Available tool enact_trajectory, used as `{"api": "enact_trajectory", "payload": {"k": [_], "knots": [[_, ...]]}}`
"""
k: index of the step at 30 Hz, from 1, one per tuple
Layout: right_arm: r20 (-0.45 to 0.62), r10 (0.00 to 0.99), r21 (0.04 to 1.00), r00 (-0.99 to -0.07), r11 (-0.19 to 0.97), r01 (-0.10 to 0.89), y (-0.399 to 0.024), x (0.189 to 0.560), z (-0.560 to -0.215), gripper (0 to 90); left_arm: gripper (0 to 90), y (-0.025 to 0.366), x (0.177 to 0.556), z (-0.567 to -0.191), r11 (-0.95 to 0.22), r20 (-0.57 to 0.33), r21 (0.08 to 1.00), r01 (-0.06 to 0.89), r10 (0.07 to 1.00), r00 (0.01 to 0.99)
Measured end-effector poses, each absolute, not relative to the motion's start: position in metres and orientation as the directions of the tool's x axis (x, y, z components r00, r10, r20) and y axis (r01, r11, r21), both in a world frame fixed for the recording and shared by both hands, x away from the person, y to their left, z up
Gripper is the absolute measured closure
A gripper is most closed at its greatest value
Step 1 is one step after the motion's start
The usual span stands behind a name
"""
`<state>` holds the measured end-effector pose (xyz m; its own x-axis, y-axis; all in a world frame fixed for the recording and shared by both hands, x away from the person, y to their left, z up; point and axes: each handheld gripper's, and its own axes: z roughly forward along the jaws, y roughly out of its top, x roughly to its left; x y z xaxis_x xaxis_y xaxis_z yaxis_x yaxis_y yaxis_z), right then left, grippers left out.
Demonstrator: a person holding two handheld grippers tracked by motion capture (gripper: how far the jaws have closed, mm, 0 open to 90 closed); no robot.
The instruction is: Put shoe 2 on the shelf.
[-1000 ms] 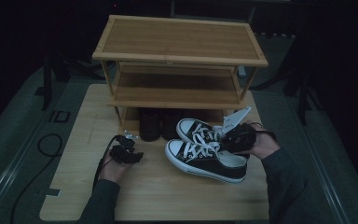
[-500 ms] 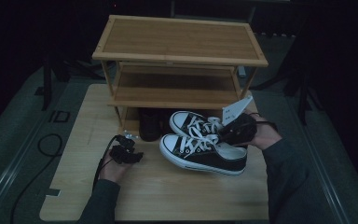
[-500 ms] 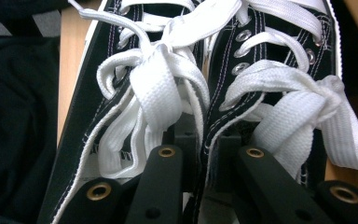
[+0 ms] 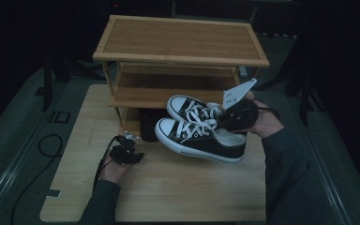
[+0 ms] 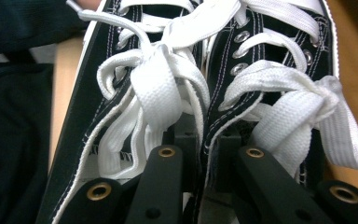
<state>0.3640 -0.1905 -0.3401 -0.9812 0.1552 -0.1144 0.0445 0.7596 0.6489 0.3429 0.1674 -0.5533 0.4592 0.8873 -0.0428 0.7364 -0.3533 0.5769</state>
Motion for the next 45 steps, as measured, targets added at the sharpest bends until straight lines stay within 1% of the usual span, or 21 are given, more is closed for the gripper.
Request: {"api": "enact_trajectory", "payload": {"k": [3, 4, 5, 6, 7, 8, 9, 10, 11, 13, 17, 26, 31, 36, 45], "knots": [[-0.112, 0.226, 0.650, -0.968, 0.754, 0.101, -0.186, 0.377, -0.335, 84.7, 55.7, 0.168, 0.343, -0.553, -0.350, -0.045, 0.578, 0.737, 0.888, 0.457], [-0.112, 0.226, 0.650, -0.968, 0.754, 0.101, -0.186, 0.377, -0.335, 84.7, 55.7, 0.169, 0.343, -0.553, -0.352, -0.043, 0.578, 0.736, 0.888, 0.458], [-0.105, 0.266, 0.656, -0.958, 0.743, 0.135, -0.184, 0.384, -0.334, 84.7, 55.7, 0.169, 0.343, -0.552, -0.351, -0.044, 0.579, 0.736, 0.888, 0.459], [-0.105, 0.266, 0.656, -0.958, 0.743, 0.135, -0.184, 0.384, -0.334, 84.7, 55.7, 0.169, 0.343, -0.552, -0.351, -0.044, 0.579, 0.736, 0.888, 0.459], [-0.096, 0.307, 0.667, -0.947, 0.726, 0.167, -0.182, 0.390, -0.334, 84.7, 55.7, 0.169, 0.343, -0.552, -0.351, -0.044, 0.579, 0.736, 0.888, 0.458], [-0.096, 0.307, 0.667, -0.947, 0.726, 0.167, -0.182, 0.390, -0.334, 84.7, 55.7, 0.169, 0.343, -0.552, -0.351, -0.044, 0.579, 0.736, 0.888, 0.458], [-0.095, 0.349, 0.672, -0.932, 0.713, 0.198, -0.179, 0.395, -0.333, 84.7, 55.7, 0.170, 0.343, -0.552, -0.349, -0.045, 0.579, 0.737, 0.889, 0.457], [-0.095, 0.349, 0.672, -0.932, 0.713, 0.198, -0.179, 0.395, -0.333, 84.7, 55.7, 0.170, 0.343, -0.552, -0.349, -0.045, 0.579, 0.737, 0.889, 0.457], [-0.098, 0.389, 0.676, -0.916, 0.701, 0.226, -0.175, 0.399, -0.333, 84.7, 55.7, 0.170, 0.343, -0.552, -0.350, -0.045, 0.579, 0.737, 0.888, 0.457], [-0.098, 0.404, 0.677, -0.910, 0.697, 0.237, -0.173, 0.401, -0.333, 84.7, 55.7, 0.170, 0.343, -0.552, -0.350, -0.045, 0.579, 0.736, 0.888, 0.457], [-0.101, 0.494, 0.689, -0.864, 0.661, 0.298, -0.162, 0.410, -0.333, 84.7, 55.7, 0.170, 0.343, -0.552, -0.346, -0.047, 0.582, 0.736, 0.889, 0.455], [-0.100, 0.578, 0.699, -0.810, 0.620, 0.356, -0.149, 0.422, -0.335, 84.6, 55.7, 0.170, 0.343, -0.551, -0.342, -0.051, 0.584, 0.737, 0.890, 0.453], [-0.128, 0.612, 0.697, -0.780, 0.615, 0.368, -0.142, 0.425, -0.336, 84.7, 55.7, 0.170, 0.343, -0.552, -0.342, -0.051, 0.583, 0.737, 0.890, 0.454], [-0.160, 0.653, 0.701, -0.740, 0.603, 0.381, -0.135, 0.424, -0.335, 84.7, 55.7, 0.170, 0.343, -0.551, -0.344, -0.050, 0.584, 0.735, 0.889, 0.455], [-0.177, 0.727, 0.723, -0.664, 0.554, 0.413, -0.127, 0.421, -0.340, 84.7, 55.7, 0.171, 0.343, -0.551, -0.343, -0.050, 0.585, 0.735, 0.889, 0.455]]}}
